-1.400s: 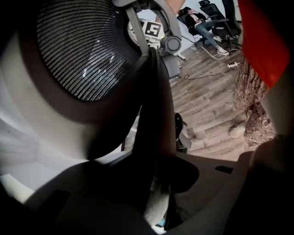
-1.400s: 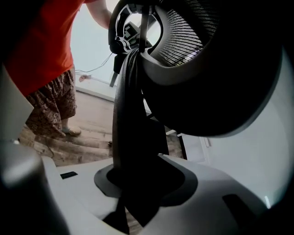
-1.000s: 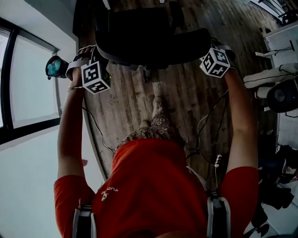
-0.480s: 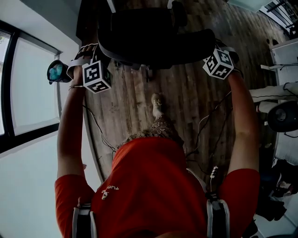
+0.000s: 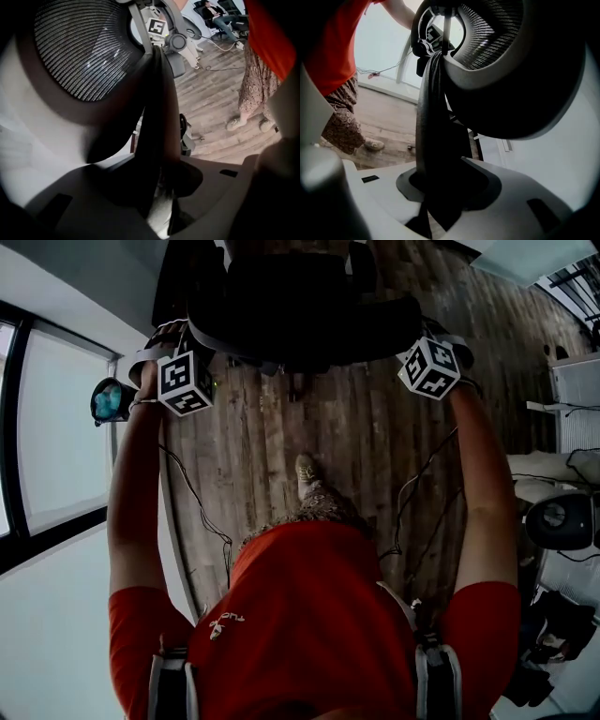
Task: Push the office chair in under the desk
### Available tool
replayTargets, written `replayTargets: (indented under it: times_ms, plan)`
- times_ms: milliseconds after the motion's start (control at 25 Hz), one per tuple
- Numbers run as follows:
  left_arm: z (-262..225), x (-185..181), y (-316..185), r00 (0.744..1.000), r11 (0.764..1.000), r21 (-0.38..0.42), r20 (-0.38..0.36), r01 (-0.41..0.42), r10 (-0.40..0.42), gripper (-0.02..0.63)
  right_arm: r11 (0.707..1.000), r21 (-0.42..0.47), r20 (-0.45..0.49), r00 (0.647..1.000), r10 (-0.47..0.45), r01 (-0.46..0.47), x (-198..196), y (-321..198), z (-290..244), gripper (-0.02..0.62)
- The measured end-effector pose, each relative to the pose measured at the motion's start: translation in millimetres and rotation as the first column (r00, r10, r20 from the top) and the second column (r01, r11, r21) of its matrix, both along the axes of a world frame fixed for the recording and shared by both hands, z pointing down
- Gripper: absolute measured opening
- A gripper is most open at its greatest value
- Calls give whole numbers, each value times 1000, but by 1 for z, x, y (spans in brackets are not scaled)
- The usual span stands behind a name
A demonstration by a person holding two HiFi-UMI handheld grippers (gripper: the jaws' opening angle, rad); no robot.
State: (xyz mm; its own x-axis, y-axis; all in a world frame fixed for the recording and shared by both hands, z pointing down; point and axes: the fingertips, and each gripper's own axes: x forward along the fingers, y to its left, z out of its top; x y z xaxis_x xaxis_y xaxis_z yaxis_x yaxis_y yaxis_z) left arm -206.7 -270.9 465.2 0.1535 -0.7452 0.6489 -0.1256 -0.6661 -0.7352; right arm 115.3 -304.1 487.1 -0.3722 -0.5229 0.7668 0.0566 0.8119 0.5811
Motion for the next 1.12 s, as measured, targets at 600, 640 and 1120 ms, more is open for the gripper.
replayTargets:
  times_ms: [600,640,1120]
  plan:
    - [2,-11,-150,998,998,-31,22,61,-60,140,1000,-3,-8,1000,-23,23,-8,-155,-1,155]
    - [2,-11,-157,998,998,-31,21,61,-60,140,1000,-3,-9,1000,-23,23,-8,-162,-2,155]
    - [-1,-16,-260,999,999,1,3,39,-39,141,1000,-14,-22,1000,-3,3,-14,-266,-2,156]
